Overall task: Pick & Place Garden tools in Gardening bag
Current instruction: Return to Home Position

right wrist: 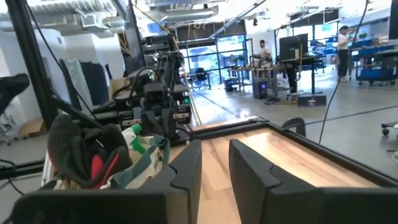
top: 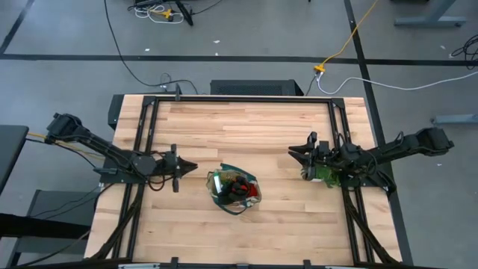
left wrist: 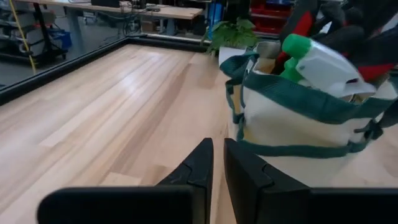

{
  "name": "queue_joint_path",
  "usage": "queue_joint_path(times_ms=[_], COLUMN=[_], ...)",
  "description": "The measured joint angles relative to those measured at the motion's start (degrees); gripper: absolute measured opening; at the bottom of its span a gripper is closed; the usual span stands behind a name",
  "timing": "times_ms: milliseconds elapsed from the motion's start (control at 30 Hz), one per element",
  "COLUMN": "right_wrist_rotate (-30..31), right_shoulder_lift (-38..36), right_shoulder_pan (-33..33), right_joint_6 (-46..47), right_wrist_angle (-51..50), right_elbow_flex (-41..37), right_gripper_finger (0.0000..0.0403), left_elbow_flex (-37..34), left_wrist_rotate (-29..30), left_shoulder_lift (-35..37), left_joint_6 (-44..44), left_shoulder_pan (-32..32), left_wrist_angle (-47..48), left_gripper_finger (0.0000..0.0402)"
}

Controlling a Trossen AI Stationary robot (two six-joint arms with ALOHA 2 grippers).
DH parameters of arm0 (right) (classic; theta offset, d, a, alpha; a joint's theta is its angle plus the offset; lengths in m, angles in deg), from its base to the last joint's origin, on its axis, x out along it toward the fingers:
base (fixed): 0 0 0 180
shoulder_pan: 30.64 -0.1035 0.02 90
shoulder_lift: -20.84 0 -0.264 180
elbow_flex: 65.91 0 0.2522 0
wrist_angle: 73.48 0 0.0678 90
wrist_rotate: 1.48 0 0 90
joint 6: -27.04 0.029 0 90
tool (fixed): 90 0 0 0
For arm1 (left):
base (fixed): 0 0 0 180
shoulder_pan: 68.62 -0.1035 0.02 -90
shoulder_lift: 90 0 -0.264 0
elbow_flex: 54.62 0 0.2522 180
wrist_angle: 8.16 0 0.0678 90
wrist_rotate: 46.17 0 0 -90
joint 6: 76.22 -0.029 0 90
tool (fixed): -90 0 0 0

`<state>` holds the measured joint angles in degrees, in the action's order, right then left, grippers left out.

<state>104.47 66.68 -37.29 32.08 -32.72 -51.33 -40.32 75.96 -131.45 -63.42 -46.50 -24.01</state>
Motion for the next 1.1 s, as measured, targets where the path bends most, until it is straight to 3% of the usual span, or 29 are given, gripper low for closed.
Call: queue_joint_path(times_ms=[167,367,600,1100], right_wrist_rotate=[0.16,4.68,4.18,4.10], right_shoulder_lift=[0.00,0.00,0.00,0.00], right_shoulder_pan=[0.48,0.85,0.83,0.83], right_joint_6=[-1.02,0.79,1.82,1.99], right_wrist_angle=[0.06,-1.43,-3.38,-3.38], right_elbow_flex=[0.02,0.04,0.04,0.07], right_gripper_finger=[0.0080,0.0080,0.0080,0.0080], left_elbow_flex=[0.00,-0.02,-0.02,-0.07], left_wrist_rotate=[0.48,2.49,2.70,2.70], left_shoulder_lift=[-0.02,-0.13,-0.11,-0.13], left_joint_6=[-2.73,-0.88,6.29,6.07], left_shoulder_pan=[-0.12,-0.15,-0.15,-0.15], left_wrist_angle=[0.69,0.85,0.07,0.20], left_gripper_finger=[0.0044,0.0043,0.0044,0.0044])
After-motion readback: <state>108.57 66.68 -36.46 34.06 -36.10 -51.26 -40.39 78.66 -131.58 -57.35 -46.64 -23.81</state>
